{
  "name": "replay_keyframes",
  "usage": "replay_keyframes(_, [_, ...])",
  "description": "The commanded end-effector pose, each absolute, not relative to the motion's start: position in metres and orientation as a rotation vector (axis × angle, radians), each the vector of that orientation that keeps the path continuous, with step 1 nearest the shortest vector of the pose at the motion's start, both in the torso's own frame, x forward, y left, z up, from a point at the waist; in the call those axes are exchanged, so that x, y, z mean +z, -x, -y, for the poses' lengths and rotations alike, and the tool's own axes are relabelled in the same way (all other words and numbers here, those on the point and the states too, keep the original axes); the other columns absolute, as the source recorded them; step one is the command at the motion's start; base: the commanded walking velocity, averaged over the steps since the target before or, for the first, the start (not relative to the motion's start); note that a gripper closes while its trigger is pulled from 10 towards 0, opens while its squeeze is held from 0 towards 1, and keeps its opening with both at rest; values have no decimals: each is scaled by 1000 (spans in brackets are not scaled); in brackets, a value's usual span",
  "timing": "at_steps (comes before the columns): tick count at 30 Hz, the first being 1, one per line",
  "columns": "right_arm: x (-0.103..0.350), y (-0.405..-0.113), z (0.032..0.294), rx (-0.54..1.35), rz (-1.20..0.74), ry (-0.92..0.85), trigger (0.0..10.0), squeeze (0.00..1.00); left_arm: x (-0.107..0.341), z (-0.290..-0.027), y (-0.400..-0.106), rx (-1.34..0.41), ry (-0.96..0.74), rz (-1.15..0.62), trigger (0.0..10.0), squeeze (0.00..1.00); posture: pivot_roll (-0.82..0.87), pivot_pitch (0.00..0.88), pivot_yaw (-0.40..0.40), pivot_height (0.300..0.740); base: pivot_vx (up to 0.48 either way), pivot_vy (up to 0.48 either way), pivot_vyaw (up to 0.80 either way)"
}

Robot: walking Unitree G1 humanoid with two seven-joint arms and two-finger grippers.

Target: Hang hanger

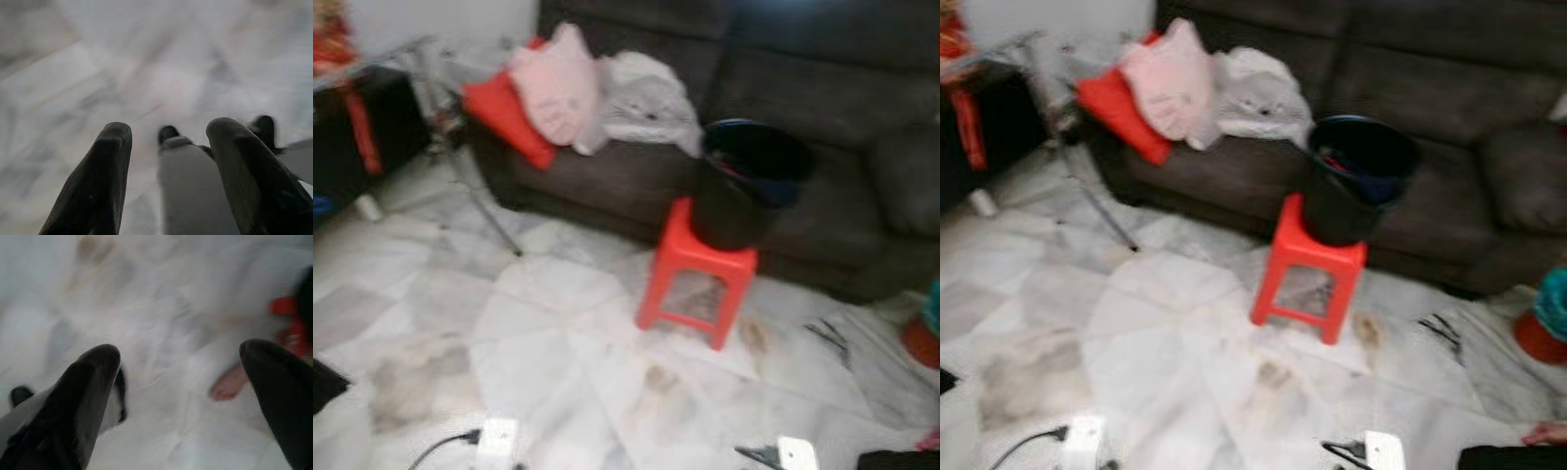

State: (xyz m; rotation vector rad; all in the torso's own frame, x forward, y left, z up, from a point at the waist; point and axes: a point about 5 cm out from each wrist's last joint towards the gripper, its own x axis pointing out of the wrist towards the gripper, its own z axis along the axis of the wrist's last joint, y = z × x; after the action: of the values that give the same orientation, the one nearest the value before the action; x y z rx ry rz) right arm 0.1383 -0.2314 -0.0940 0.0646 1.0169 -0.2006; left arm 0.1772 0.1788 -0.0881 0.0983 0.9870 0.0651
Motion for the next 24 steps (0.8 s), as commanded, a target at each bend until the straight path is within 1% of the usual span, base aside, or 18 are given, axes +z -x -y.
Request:
replay_keyframes(1, [-97, -134, 225, -198, -1031, -87, 10000, 0, -90, -190, -170, 92, -115, -1005, 10000, 0, -26, 0, -72, 740, 0, 0, -688])
replay_keyframes(2, [-97, -134, 225, -200, -1026, -90, 10000, 0, -90, -189, -170, 94, -112, -1004, 10000, 0, -25, 0, -72, 740, 0, 0, -663])
replay_keyframes(17, [-97, -133, 225, -207, -1021, -84, 10000, 0, -91, -190, -168, 82, -109, -1012, 10000, 0, -24, 0, -65, 740, 0, 0, 0])
replay_keyframes(24, [-97, -132, 224, -209, -1022, -86, 10000, 0, -91, -190, -168, 65, -122, -1013, 10000, 0, -23, 0, -63, 740, 269, 0, 0])
